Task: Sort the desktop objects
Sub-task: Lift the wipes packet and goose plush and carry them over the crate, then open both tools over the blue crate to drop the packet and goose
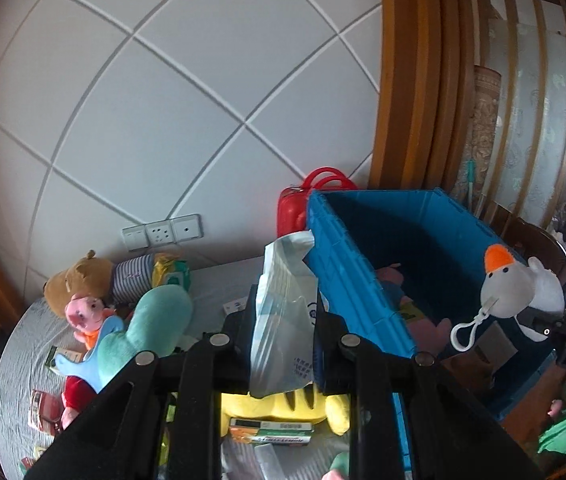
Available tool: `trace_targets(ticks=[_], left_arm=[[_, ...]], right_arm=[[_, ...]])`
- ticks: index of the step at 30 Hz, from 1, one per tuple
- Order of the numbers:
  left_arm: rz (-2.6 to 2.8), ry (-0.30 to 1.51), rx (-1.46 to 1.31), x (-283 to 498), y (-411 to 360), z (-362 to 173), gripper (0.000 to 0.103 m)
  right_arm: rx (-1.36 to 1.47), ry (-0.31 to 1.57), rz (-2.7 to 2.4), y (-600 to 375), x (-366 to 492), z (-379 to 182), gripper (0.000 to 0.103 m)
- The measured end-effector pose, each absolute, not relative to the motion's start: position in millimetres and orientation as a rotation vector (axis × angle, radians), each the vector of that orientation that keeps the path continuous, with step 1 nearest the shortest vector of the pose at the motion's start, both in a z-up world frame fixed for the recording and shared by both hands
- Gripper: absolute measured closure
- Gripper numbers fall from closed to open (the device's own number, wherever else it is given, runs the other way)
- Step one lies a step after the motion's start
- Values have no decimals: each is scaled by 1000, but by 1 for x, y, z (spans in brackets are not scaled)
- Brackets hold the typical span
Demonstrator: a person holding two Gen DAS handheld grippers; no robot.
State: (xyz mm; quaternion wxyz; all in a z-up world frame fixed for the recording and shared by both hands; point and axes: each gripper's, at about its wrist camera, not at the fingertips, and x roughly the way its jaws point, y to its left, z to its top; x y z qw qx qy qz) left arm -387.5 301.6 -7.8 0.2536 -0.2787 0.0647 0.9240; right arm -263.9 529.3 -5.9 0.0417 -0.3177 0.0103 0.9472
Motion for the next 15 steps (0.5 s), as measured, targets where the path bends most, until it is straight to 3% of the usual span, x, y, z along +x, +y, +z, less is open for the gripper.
trace_targets(ticks=[15], left_arm=[[2338, 293, -676, -376, 467, 20, 83]], right_arm=[[-962, 103, 2748, 637, -230, -13, 55]])
